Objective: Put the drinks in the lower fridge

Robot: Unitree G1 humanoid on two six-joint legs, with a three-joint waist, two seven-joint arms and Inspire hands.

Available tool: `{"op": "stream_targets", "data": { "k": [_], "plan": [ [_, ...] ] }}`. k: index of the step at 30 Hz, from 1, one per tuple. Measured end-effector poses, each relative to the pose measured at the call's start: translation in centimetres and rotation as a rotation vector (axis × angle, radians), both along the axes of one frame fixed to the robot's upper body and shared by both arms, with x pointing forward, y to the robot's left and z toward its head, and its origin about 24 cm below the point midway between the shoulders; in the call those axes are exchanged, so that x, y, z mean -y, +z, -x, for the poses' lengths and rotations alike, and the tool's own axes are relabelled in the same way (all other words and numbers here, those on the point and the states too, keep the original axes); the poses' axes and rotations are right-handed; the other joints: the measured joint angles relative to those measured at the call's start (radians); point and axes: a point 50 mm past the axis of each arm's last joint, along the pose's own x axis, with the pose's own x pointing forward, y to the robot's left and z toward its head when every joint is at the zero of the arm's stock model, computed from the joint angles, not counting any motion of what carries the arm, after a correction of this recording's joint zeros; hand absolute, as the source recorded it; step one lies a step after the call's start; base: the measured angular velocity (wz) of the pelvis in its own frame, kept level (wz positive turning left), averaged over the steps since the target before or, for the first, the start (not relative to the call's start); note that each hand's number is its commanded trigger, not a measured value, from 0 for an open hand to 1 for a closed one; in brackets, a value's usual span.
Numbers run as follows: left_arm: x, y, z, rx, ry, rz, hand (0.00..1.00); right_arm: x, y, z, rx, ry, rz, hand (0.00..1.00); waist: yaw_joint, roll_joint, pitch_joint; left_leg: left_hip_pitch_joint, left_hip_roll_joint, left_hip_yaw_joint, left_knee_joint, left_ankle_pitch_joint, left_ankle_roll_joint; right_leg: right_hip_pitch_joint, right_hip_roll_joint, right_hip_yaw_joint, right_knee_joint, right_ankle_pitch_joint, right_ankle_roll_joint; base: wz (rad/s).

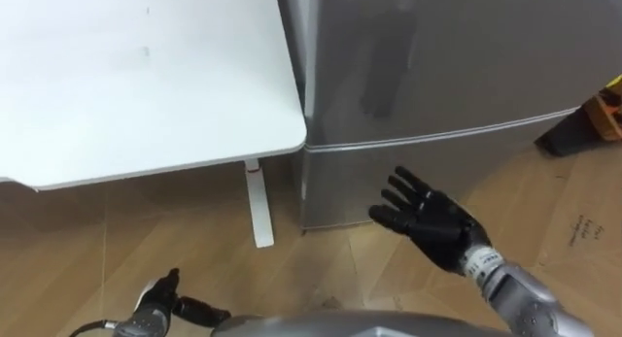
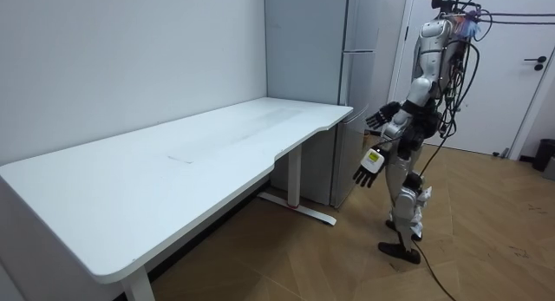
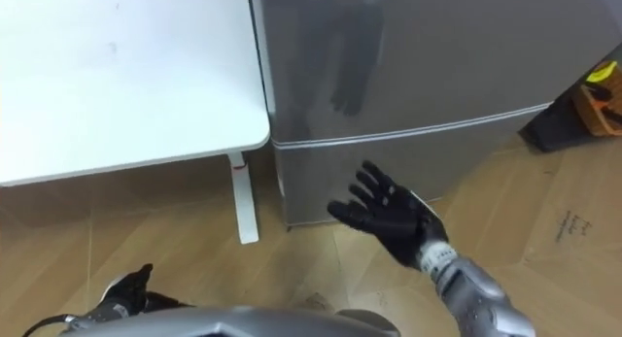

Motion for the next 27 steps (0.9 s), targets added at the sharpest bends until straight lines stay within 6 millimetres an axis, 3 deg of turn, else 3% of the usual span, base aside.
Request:
{"op": "stream_targets", "data": {
  "k": [5, 10, 18, 22, 27],
  "plan": [
    [-0.5, -0.2, 2.2, -0.05, 0.064, -0.019, 0.0, 1.2, -2.7, 4.9, -0.255, -0.011, 0.081, 0.0, 0.005, 0.001, 0.0008, 0.002, -0.009, -0.03, -0.001, 0.0, 0.0, 0.017, -0.002, -0.035, -0.004, 0.0, 0.001, 0.2],
    [-0.8, -0.4, 4.2, -0.108, 0.115, -0.03, 0.0, 1.5, -3.6, 7.7, -0.388, -0.074, 0.101, 0.0, 0.008, 0.002, 0.0016, -0.008, -0.011, -0.047, 0.005, -0.001, 0.001, 0.019, -0.002, -0.048, -0.004, -0.001, 0.001, 0.1],
    [-0.5, -0.6, 6.0, -0.185, 0.139, -0.027, 0.0, 1.7, -4.0, 8.3, -0.458, -0.098, 0.105, 0.0, 0.012, -0.008, 0.0064, -0.013, -0.027, -0.089, 0.032, -0.003, 0.006, 0.033, -0.019, -0.066, -0.007, -0.021, 0.01, 0.16],
    [-0.4, -0.7, 7.1, -0.257, 0.154, -0.029, 0.0, 1.7, -4.1, 8.9, -0.508, -0.127, 0.086, 0.0, 0.026, -0.003, 0.0019, -0.01, -0.033, -0.112, 0.033, -0.004, 0.007, 0.046, -0.022, -0.094, -0.007, -0.028, 0.012, 0.18],
    [-0.5, -0.7, 6.8, -0.284, 0.171, -0.03, 0.0, 1.6, -4.2, 9.0, -0.547, -0.136, 0.081, 0.0, 0.032, -0.003, 0.0012, -0.01, -0.036, -0.128, 0.038, -0.004, 0.007, 0.062, -0.022, -0.11, -0.016, -0.032, 0.012, 0.11]
  ]
}}
